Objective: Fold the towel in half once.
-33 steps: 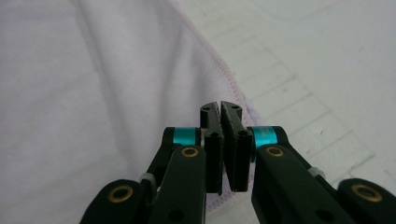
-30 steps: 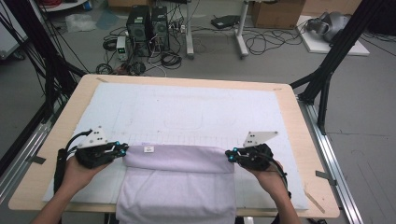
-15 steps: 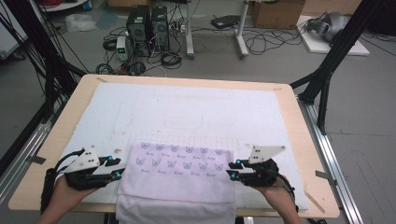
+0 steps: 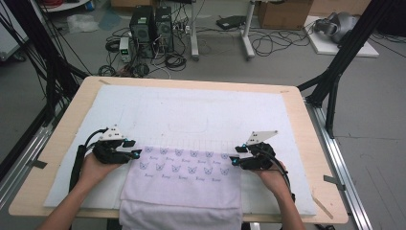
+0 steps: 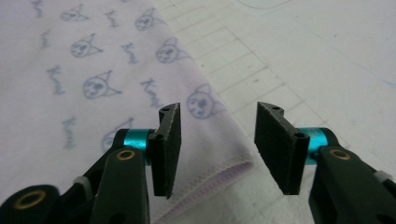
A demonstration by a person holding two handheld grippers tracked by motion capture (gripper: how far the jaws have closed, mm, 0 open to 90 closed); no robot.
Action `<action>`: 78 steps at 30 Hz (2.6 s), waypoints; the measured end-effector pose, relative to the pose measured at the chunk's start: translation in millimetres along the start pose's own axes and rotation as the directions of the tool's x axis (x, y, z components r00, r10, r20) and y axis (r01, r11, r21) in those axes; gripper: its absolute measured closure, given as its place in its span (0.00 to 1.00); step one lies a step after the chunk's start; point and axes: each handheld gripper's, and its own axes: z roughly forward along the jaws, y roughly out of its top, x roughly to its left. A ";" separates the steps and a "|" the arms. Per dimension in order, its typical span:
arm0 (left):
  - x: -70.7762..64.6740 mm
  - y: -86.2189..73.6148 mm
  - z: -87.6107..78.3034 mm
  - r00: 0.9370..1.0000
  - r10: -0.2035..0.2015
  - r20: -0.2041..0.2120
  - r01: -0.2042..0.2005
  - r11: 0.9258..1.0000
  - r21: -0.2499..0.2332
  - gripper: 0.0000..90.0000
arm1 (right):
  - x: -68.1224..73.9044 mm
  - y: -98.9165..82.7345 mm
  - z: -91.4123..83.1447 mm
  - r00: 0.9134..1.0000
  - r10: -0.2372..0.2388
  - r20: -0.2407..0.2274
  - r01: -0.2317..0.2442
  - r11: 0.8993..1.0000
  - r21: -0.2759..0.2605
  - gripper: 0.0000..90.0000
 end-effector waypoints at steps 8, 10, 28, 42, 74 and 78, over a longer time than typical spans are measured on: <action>6.0 -3.7 15.5 0.999 -0.027 0.023 0.026 0.999 0.021 0.50 | -12.3 -5.1 12.9 1.000 0.020 0.003 -0.020 1.000 0.023 0.49; 7.1 -4.6 16.9 0.999 -0.035 0.030 0.035 0.999 0.021 0.49 | -12.4 -7.2 17.1 1.000 0.023 -0.001 -0.023 0.999 0.032 0.49; 3.7 7.9 15.1 1.000 0.003 -0.004 -0.002 0.999 0.037 0.94 | -8.9 4.7 20.0 0.996 -0.010 -0.088 0.016 0.998 0.068 0.95; 72.5 121.5 3.5 0.975 -0.053 -0.215 0.038 0.997 -0.072 0.95 | -88.6 114.1 4.3 0.996 0.011 0.094 -0.011 1.000 -0.007 0.95; 32.3 18.4 10.4 1.000 0.001 0.009 -0.001 1.000 0.005 0.71 | -36.8 37.8 29.5 1.000 0.005 0.008 -0.005 1.000 0.011 0.60; 30.2 6.7 15.3 1.000 0.006 0.012 -0.006 0.999 0.044 0.71 | -36.6 25.9 35.4 0.999 0.041 -0.005 -0.041 0.998 0.043 0.59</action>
